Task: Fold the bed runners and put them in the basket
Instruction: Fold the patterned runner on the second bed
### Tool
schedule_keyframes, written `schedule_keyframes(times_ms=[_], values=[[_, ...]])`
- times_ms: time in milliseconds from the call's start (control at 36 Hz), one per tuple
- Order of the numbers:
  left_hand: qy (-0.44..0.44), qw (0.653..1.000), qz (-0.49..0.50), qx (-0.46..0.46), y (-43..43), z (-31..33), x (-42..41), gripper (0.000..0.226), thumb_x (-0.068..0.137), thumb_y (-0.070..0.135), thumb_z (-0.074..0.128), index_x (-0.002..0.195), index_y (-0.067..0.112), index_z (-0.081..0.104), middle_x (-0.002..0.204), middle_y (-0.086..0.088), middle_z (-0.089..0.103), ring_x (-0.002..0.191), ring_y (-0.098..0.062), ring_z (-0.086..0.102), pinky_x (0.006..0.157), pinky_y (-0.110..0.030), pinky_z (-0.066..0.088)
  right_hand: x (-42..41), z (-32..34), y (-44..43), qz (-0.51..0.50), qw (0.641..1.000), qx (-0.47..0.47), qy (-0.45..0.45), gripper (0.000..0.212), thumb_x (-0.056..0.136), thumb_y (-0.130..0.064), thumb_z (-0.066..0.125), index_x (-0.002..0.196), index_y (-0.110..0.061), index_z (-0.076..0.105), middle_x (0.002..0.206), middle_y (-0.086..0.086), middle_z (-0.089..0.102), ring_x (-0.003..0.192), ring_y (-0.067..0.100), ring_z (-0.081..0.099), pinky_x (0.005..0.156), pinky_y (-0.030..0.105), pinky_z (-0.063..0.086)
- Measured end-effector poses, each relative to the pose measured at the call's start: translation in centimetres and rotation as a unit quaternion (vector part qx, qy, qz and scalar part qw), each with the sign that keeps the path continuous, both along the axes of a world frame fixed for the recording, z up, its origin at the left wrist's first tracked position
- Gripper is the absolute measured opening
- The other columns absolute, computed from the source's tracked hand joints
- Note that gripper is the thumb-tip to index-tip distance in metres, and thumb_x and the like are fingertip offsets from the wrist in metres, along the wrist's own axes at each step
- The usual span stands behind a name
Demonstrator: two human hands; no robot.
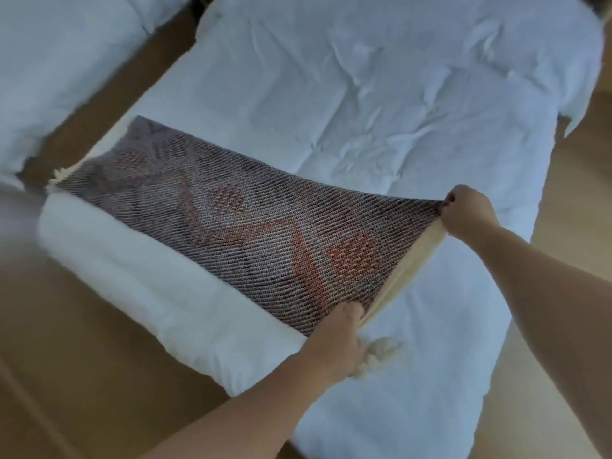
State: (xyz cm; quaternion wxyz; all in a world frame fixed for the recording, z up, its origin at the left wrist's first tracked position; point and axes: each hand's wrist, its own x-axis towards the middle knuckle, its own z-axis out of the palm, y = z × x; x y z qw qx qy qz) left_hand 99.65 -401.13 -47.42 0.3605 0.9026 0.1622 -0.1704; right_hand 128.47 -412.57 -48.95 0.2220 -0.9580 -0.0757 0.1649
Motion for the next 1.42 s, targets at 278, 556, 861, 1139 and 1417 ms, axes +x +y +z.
schedule_keyframes(times_ms=[278,556,861,1139,1417], values=[[-0.046,0.992,0.057,0.099,10.3,9.1,-4.3,0.005,0.085,0.016,0.049,0.081,0.013,0.048,0.078,0.001,0.051,0.072,-0.019,0.049,0.061,-0.033,0.039,-3.2,11.0,7.6,-0.022,0.993,0.108,0.04,0.004,0.088,-0.013,0.052,0.086,-0.015,0.051,0.082,0.009,0.063,0.042,0.025,0.065,0.049,0.034,0.057],[-0.112,0.986,0.076,0.098,22.7,11.8,-8.5,0.011,0.091,0.007,0.047,0.092,0.017,0.043,0.07,0.003,0.049,0.055,-0.012,0.045,0.046,-0.028,0.029,-7.9,18.6,17.1,-0.049,0.984,0.166,0.049,0.011,0.089,-0.003,0.052,0.086,-0.014,0.05,0.089,0.014,0.055,0.051,0.036,0.067,0.05,0.047,0.058],[-0.193,0.977,0.022,0.089,37.9,12.9,-12.0,0.021,0.09,-0.001,0.043,0.086,0.014,0.057,0.083,-0.002,0.055,0.069,-0.02,0.053,0.061,-0.035,0.046,-13.3,23.0,31.1,-0.137,0.958,0.251,0.037,0.022,0.085,0.007,0.059,0.072,-0.009,0.065,0.082,0.019,0.063,0.06,0.038,0.067,0.046,0.04,0.057],[-0.22,0.973,0.027,0.068,45.1,13.0,-13.5,0.02,0.095,0.004,0.042,0.1,0.011,0.06,0.097,-0.002,0.057,0.079,-0.02,0.058,0.073,-0.04,0.05,-15.3,24.3,38.9,-0.186,0.924,0.332,0.046,0.014,0.089,0.006,0.055,0.087,-0.002,0.067,0.095,0.021,0.062,0.063,0.036,0.067,0.045,0.033,0.057],[-0.214,0.968,0.082,0.104,48.8,14.0,-13.4,0.014,0.094,0.004,0.047,0.1,0.008,0.059,0.098,-0.004,0.057,0.084,-0.016,0.056,0.076,-0.033,0.05,-13.6,23.7,45.2,-0.153,0.908,0.384,0.074,0.014,0.09,0.009,0.053,0.093,0.005,0.066,0.091,0.022,0.061,0.064,0.032,0.065,0.04,0.028,0.055]])
